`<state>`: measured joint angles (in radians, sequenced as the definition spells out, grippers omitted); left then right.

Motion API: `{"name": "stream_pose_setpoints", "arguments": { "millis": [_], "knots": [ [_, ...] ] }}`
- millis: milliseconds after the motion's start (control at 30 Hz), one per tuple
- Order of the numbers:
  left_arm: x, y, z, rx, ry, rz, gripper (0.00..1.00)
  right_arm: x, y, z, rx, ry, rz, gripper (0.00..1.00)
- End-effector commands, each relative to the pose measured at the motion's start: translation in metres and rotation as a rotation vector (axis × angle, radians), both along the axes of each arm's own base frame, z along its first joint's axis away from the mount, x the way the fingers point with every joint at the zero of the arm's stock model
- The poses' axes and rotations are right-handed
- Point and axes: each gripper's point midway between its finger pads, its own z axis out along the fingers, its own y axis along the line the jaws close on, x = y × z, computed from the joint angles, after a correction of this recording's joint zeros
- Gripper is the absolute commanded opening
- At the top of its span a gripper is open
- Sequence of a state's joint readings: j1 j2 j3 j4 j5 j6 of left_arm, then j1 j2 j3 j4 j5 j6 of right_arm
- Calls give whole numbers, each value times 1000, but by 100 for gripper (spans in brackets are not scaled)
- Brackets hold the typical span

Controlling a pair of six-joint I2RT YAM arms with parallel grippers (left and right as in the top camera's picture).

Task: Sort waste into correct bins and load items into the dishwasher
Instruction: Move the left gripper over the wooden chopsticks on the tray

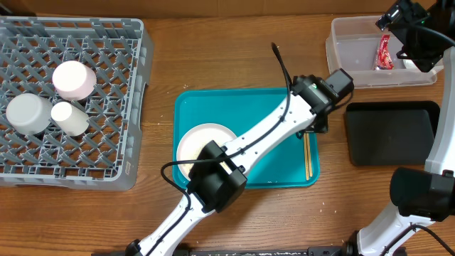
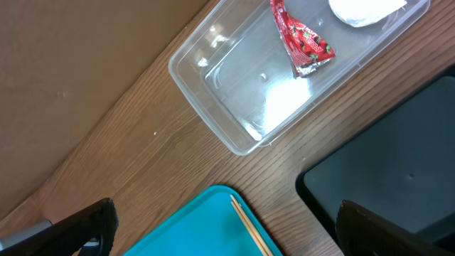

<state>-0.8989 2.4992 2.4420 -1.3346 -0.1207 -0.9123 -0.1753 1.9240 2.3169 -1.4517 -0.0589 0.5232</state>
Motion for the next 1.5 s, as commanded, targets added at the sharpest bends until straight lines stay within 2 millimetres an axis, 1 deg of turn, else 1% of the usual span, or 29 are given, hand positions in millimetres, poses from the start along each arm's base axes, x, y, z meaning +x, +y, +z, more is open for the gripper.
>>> {"name": "stream_pose_setpoints", "arguments": {
  "millis": [0,67,300,433,633,967,1100,1267,1467],
  "knots": [
    [2,5,-17,46,-10,57,79,1,-3,-2,-15,6,-7,100],
    [1,4,-26,54,-2,68,76,1,-3,-2,-15,6,-7,100],
    [-5,7,-63,107,52,72,74,1,-3,-2,-15,6,-7,100],
    [-5,4,-72,103,58,70,74,1,-3,-2,-15,6,-7,100],
    [0,-2,-72,77,39,70,74,1,-3,-2,-15,6,-7,100],
    [-2,-2,-72,79,48,38,72,1,-3,-2,-15,6,-7,100],
    [-2,-2,-71,84,51,20,65,1,-3,-2,-15,6,-7,100],
    [0,-3,-65,81,38,-6,67,1,-3,-2,-15,6,-7,100],
    [7,-8,-63,56,14,-5,68,1,-3,-2,-15,6,-7,100]
  ]
}}
